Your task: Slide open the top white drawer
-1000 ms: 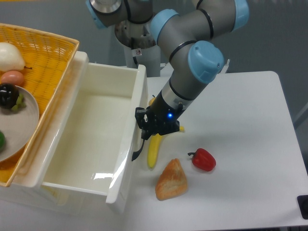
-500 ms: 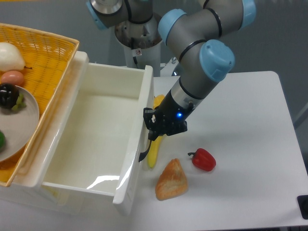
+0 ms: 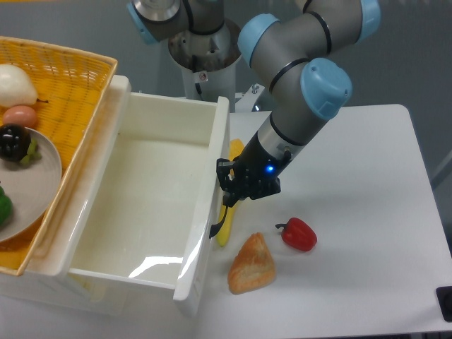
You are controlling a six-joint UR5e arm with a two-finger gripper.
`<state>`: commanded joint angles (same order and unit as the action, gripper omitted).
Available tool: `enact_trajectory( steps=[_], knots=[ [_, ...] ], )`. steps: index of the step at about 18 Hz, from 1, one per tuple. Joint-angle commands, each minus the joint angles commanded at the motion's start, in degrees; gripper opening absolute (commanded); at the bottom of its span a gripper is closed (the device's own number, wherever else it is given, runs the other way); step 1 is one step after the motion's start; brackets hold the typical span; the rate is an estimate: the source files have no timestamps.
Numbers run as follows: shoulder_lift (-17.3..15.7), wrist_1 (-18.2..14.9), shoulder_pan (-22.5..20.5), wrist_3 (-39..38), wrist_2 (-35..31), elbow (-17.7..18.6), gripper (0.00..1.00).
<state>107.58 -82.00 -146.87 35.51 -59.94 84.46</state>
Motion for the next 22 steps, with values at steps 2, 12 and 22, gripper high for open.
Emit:
enact_trajectory(
  steps=[2,12,22],
  knots=[
    [0.0,0.0,-0.1,0.1,0.3,0.0,0.36],
    [0.0,-0.1,-1.8,4.4,0.4,0.3,0.78],
    [0.2,3.4,-7.2,9.8,-0.3,0.8,1.0]
  ],
)
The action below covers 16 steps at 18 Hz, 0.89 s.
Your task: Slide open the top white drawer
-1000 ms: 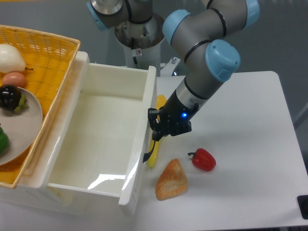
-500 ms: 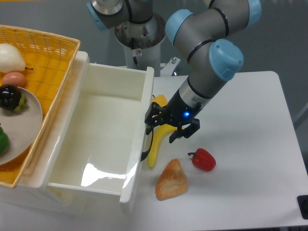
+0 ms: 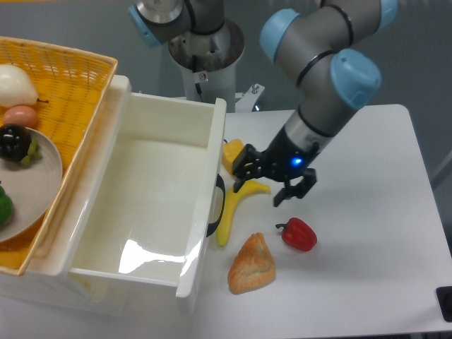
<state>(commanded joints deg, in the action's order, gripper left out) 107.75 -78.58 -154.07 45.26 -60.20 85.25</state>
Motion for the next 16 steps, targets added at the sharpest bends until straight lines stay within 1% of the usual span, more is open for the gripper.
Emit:
enact_trajectory(
  steps=[1,2,3,4,5,6,7,8,10,11,12,15,16],
  knots=[
    [0.1,0.9,-0.3,0.3,0.0,0.4,1.0],
    [0.9,1.8,-0.3,0.8,0.0,0.6,1.0],
    [2.2,3.2,-0.3,1.0,0.0,0.6,1.0],
    [3.0,5.2,-0.3,1.0,-0.2,0.5,1.0],
    [3.4,6.8,-0.4,1.1,-1.2,0.6,1.0],
    [3.6,7.4,-0.9,1.9,-3.7,0.6,1.0],
    [3.6,7.5,-1.1,4.4,-7.2,0.6,1.0],
    [3.7,7.5,-1.1,8.6,-10.3,0.6,1.0],
    [4.4,7.4,-1.1,18.1,-15.3,0.7,1.0],
    [4.7,7.4,-1.1,21.2,-17.4,0.7,1.0],
    [4.8,7.5,-1.2,23.7,-18.8,0.9,1.0],
    [5.4,7.5,-2.1,31.7,-20.3,1.4,1.0],
    [5.8,7.6,-2.0,34.3,-22.2,1.7,1.0]
  ],
)
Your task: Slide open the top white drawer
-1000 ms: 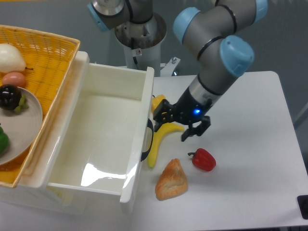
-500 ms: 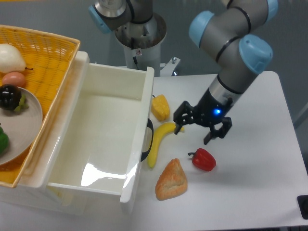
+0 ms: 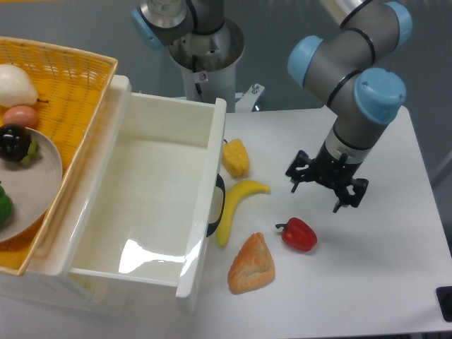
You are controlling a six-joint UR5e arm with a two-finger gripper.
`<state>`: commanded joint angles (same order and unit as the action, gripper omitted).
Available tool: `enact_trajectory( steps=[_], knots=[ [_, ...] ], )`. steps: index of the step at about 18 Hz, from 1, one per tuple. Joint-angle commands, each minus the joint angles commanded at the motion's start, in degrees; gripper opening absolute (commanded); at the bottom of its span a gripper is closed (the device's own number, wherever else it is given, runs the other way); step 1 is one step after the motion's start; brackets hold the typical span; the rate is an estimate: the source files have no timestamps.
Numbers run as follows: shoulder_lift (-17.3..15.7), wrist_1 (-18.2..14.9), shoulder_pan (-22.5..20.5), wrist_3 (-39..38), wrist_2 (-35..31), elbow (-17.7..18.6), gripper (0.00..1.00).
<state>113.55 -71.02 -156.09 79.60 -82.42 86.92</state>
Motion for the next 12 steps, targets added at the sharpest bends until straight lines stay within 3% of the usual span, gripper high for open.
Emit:
enact_trajectory(
  steps=[5,12],
  knots=[
    [1.2,1.5,-0.6,10.4,-3.5,-0.4,1.0],
    [3.8,4.0,-0.6,11.3,-8.9,-0.9,1.0]
  ],
)
